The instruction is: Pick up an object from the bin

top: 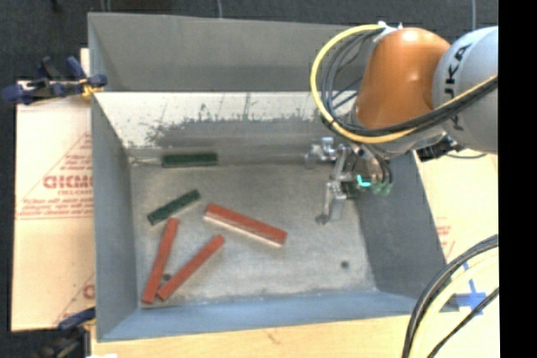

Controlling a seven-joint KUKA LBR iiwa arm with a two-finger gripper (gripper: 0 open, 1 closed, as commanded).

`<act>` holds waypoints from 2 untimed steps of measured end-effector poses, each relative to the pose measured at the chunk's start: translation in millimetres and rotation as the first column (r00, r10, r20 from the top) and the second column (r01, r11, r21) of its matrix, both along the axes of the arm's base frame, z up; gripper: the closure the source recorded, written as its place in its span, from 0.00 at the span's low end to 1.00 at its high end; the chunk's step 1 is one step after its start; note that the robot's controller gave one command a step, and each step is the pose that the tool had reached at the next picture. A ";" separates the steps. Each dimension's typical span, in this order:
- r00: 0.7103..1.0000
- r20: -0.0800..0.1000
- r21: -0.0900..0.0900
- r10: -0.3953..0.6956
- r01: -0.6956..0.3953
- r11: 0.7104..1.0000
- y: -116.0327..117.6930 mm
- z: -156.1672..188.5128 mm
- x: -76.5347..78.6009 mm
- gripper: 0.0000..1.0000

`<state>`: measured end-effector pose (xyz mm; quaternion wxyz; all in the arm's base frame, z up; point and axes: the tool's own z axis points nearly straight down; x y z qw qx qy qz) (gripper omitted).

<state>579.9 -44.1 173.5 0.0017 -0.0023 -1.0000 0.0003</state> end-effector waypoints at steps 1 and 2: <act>1.000 0.008 -0.001 0.001 -0.001 1.000 -0.1 4.5 1.8 0.00; 0.999 0.013 0.002 -0.049 0.049 0.999 45.2 -64.5 4.9 0.00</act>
Offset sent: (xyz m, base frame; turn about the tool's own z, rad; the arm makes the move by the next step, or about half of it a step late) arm 0.0032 0.0700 -0.1035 0.0727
